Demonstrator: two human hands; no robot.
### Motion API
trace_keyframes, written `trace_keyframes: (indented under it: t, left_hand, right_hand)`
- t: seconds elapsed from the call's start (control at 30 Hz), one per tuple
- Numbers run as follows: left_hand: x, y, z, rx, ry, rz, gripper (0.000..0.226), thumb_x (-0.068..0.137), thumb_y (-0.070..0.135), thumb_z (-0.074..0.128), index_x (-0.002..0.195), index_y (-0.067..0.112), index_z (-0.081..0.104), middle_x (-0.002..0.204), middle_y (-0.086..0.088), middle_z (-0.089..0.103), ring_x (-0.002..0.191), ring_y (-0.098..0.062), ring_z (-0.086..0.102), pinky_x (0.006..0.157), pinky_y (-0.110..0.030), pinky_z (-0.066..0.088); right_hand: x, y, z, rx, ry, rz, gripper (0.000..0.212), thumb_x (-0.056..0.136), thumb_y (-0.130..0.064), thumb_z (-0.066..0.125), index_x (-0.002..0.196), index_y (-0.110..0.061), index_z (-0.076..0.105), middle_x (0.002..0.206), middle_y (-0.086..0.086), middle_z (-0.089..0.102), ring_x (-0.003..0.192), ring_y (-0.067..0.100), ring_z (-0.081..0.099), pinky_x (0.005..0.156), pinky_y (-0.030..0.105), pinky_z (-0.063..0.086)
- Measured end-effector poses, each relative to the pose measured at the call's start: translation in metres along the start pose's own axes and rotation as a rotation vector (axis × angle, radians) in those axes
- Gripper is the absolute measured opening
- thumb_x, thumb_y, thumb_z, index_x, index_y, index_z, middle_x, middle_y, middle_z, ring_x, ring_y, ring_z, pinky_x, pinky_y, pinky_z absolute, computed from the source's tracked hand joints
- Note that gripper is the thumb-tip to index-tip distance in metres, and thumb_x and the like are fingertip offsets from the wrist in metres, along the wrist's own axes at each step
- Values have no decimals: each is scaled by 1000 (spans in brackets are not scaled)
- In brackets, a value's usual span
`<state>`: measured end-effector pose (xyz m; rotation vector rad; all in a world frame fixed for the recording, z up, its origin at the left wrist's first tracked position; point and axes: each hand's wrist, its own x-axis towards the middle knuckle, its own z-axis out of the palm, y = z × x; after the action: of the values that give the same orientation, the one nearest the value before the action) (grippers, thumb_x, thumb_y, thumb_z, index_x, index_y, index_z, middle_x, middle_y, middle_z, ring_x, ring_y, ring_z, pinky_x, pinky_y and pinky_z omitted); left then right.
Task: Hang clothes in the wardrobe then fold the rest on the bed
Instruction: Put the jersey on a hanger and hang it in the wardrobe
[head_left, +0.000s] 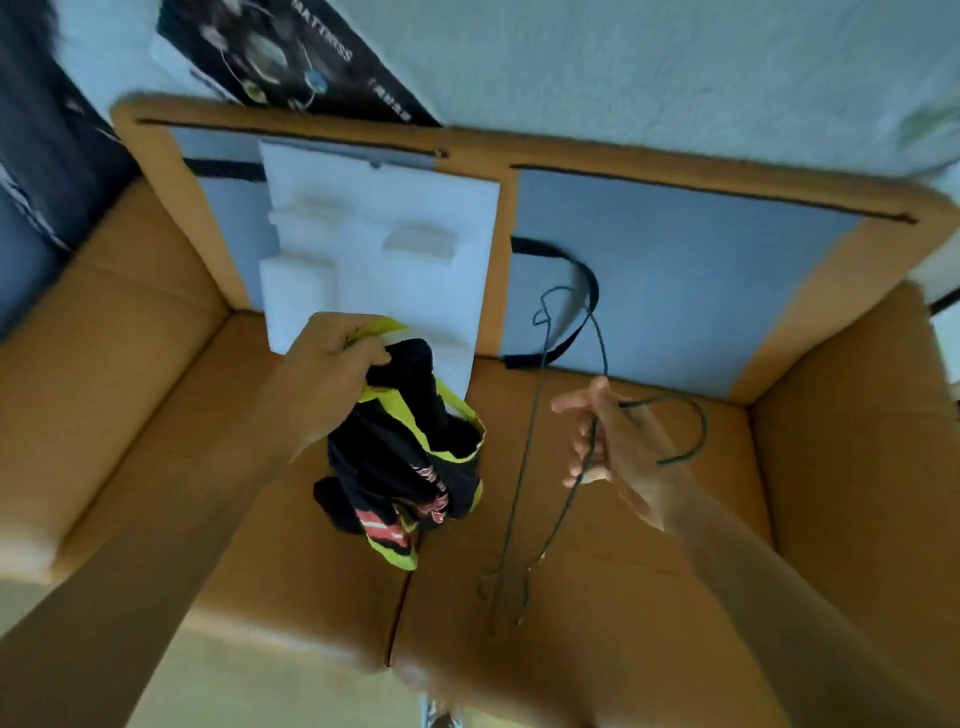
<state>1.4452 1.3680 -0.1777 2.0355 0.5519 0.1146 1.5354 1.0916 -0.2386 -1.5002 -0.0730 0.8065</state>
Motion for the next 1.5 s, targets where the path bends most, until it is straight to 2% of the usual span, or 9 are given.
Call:
trace_keyframes:
  t: [0.13,0.3,0.47,0.67,0.87,0.97,1.1,1.2,1.5]
  left_hand:
    - [-19,89,-17,31,-48,170,16,98,10,61,98,1,75,95,-15,76,81,-12,71,71,-21,55]
    - [-31,162,-23,50,-112,346,14,97,19,66,89,12,76,86,-4,76,84,-20,73,81,-39,56]
    - [-39,237,-28,55,-133,500,16,96,26,66,90,13,75,82,-10,72,75,-12,64,74,-32,48]
    - [-56,316,-37,-11,-154,619,24,98,20,65,88,-2,70,73,-13,60,70,-11,52,66,-23,40]
    - [-67,372,-58,-133,-88,662,26,98,18,63,93,-7,66,81,-8,61,78,-14,61,74,-24,46]
    - [-69,388,-75,-227,-73,633,27,98,18,63,101,-9,66,91,-16,66,85,-23,66,80,-32,50]
    - [-65,399,-95,-289,-56,567,23,99,16,60,101,-5,68,91,-14,70,81,-21,68,73,-25,54]
    - [-61,403,-109,-280,-39,548,32,100,16,58,111,-14,61,97,-19,67,86,-26,66,75,-29,52]
    - [-51,406,-127,154,148,637,32,102,20,55,88,-9,59,74,-10,46,67,-19,41,62,-26,30]
  right_hand:
    - [-44,-56,-5,-72,87,-122,61,103,-50,31,102,-2,70,56,-1,32,41,13,37,42,27,42]
    - [-95,-145,-38,62,163,-405,48,107,-39,31,90,-9,64,60,0,26,47,11,22,44,26,22]
    - [-150,-255,-61,481,10,-681,62,107,-42,25,62,-19,61,57,-3,15,50,12,5,45,23,9]
    - [-186,-337,-48,527,-230,-873,51,93,-47,36,54,-22,57,59,-5,11,48,12,2,43,24,6]
    - [-162,-324,-34,463,-373,-831,48,97,-43,38,64,-15,59,60,-3,12,50,12,9,44,24,15]
    - [-143,-303,-39,262,-321,-844,49,101,-37,37,68,-13,64,63,2,34,59,19,34,62,30,33]
    - [-133,-290,-56,-14,-150,-780,53,98,-37,33,62,-17,67,110,-3,64,117,14,57,102,37,33]
    - [-131,-287,-71,-47,-241,-688,52,96,-48,49,66,-8,67,140,2,56,130,32,51,110,52,29]
    - [-155,-295,-75,-151,-246,-642,58,79,-67,65,66,-10,67,99,2,66,109,6,58,98,31,34]
